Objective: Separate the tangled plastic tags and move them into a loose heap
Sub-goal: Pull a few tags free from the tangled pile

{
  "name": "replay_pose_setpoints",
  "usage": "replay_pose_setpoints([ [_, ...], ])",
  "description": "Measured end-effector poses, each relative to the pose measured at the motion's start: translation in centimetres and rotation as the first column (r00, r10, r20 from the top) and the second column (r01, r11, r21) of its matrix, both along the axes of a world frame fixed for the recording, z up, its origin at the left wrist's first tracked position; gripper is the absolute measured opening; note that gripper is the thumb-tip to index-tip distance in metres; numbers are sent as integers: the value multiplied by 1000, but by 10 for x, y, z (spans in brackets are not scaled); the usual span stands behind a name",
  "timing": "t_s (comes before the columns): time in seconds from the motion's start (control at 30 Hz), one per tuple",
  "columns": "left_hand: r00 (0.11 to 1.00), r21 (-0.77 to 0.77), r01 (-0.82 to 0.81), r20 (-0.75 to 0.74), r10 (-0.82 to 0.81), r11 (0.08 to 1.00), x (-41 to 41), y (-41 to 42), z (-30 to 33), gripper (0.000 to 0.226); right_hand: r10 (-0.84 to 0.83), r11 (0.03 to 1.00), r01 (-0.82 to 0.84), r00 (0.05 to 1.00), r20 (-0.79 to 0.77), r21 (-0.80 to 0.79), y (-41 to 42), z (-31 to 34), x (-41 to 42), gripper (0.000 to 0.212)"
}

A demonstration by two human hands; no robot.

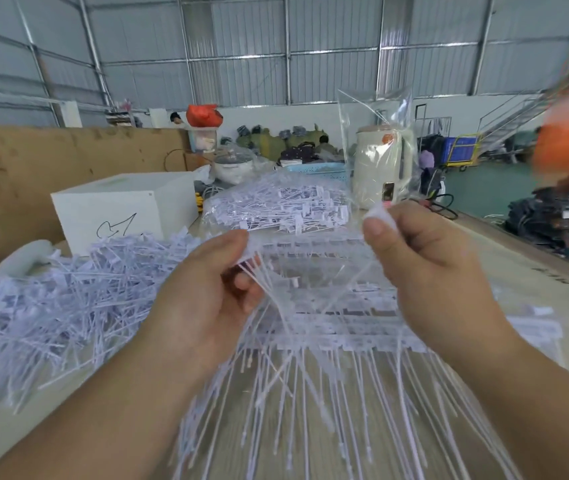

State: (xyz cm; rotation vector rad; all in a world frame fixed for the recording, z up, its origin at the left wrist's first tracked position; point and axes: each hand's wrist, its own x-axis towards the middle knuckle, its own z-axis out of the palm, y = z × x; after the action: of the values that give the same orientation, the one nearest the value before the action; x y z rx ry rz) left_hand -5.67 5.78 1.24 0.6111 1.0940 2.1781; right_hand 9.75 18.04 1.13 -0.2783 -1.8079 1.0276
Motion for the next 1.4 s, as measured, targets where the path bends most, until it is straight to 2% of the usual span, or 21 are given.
replay_pose_setpoints([
  [0.03, 993, -32, 28, -116, -32, 999, 2, 1, -1, 6, 116, 993, -115, 991, 62, -24, -3, -1, -1, 31],
  [0.1, 944, -100, 72, -315, -100, 992, 12, 1, -5, 18, 288, 956, -295, 928, 236, -6, -10, -7, -6, 35],
  [0.2, 872, -153, 62, -472, -128, 986, 19, 2, -10, 16, 277, 930, -341, 896, 347, 137, -11, -16, -12, 44],
  [0.33, 866, -158, 98, -473, -162, 983, 20, 0, -11, 24, 151, 944, -255, 900, 410, 211, -11, -18, -11, 50],
  [0.43, 854, -180, 87, -493, -166, 980, 21, 1, -11, 26, 117, 918, -284, 861, 495, 278, -14, -16, -11, 41],
  [0.53, 903, -165, 32, -418, -100, 986, 17, 4, -14, 18, 226, 936, -328, 836, 499, 126, -11, -7, -6, 24],
  [0.6, 916, -161, -10, -398, -56, 987, 15, 5, -15, 17, 230, 943, -318, 832, 505, 95, -9, -1, -2, 21],
  [0.7, 920, -140, -19, -390, -38, 990, 16, 5, -15, 22, 58, 937, -261, 773, 632, 232, -4, 1, 1, 26],
  [0.77, 920, -128, -31, -391, -22, 991, 17, 6, -15, 23, 17, 945, -227, 752, 659, 235, -2, 1, 2, 30],
  [0.83, 934, -88, -35, -357, 2, 995, 18, 6, -15, 18, 14, 952, -200, 787, 617, 232, -3, 0, 1, 34],
  [0.97, 979, 22, -56, -193, 59, 998, 25, 9, -12, 11, -58, 946, -107, 873, 484, 306, -16, -2, -7, 35],
  [1.03, 989, 19, -97, -107, 99, 995, 19, 8, -10, 9, -110, 973, 41, 947, 301, 228, -14, -1, -8, 39],
  [1.1, 984, -10, -149, -96, 148, 989, 8, 4, -8, 10, -177, 977, 160, 978, 111, 144, -3, 7, -1, 44],
  [1.13, 977, -20, -162, -141, 157, 987, 4, 3, -7, 11, -161, 979, 148, 983, 88, 141, 2, 10, 3, 46],
  [1.17, 967, -25, -157, -205, 148, 987, 2, 2, -7, 11, -102, 986, 83, 986, 129, 148, 4, 10, 7, 45],
  [1.2, 955, -31, -133, -273, 119, 991, 3, 2, -7, 12, -15, 988, -19, 975, 220, 150, 3, 8, 8, 41],
  [1.27, 921, -58, -37, -390, 11, 998, 10, 2, -11, 14, 155, 957, -246, 882, 445, 153, -6, -1, 2, 30],
  [1.33, 877, -92, 51, -472, -89, 994, 19, 2, -14, 17, 185, 912, -355, 802, 569, 204, -10, -11, -5, 29],
  [1.4, 847, -124, 59, -519, -116, 990, 22, 3, -17, 22, 148, 909, -343, 797, 585, 237, -7, -16, -7, 36],
])
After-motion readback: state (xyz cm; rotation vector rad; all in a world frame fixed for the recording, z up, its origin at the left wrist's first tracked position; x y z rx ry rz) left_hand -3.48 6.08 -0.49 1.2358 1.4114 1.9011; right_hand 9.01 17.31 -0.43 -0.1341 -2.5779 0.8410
